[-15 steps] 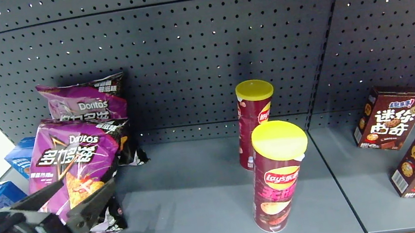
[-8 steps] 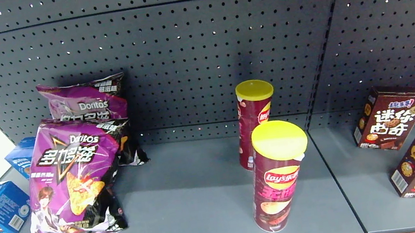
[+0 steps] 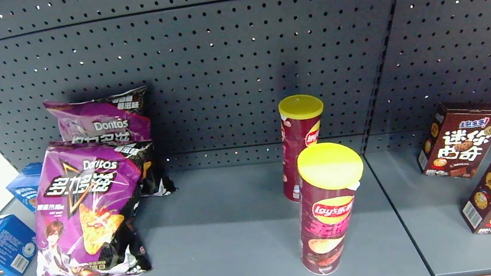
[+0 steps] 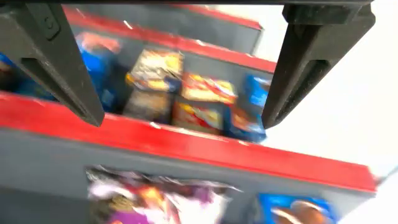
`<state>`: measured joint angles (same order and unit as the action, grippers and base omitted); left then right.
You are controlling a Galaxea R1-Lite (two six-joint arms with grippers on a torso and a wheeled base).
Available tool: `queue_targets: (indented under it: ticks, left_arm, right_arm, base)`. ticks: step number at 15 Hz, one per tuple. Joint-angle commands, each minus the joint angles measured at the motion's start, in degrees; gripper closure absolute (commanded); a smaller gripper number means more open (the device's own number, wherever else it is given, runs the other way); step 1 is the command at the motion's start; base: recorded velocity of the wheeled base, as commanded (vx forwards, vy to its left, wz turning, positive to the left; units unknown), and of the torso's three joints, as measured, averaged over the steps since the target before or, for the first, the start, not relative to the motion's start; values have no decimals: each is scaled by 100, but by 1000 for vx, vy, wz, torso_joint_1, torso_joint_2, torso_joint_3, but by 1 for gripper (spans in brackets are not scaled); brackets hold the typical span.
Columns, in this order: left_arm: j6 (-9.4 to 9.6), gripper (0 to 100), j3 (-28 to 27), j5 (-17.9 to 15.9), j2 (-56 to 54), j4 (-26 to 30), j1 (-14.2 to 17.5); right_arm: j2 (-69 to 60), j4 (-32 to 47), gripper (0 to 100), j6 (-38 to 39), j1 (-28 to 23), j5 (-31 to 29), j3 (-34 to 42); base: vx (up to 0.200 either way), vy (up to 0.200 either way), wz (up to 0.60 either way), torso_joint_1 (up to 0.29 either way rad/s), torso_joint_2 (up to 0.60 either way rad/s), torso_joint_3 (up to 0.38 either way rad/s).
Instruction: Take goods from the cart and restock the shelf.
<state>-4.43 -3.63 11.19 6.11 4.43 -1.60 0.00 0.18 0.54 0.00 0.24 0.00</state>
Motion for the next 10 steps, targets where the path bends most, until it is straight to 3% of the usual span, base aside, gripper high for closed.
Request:
queue_targets:
  ticks: [1,2,4,5,8,10]
  left_arm:
    - [12,0,135,-144,-224,-232,10]
    - [38,0,152,-724,-233,-258,28]
    - [469,0,302,-1014,-444,-284,107]
    - [530,0,337,-1049,-602,-363,116]
    - [319,0,346,-864,-611,-434,116]
    - [302,0,346,-882,-611,-434,116]
  right_arm:
    - [9,-1,0,-1,0,2,0]
    - [9,-1,0,-1,0,2,0]
    - [9,-1,0,-1,0,2,0]
    - [9,-1,0,-1,0,2,0]
    - [9,-1,0,-1,0,2,0]
    - [9,-1,0,-1,0,2,0]
  base:
    - [0,0,0,0,0,0]
    - [0,0,0,0,0,0]
    - [0,0,0,0,0,0]
    - [0,0,0,0,0,0]
    - [0,0,0,0,0,0]
    - [0,0,0,0,0,0]
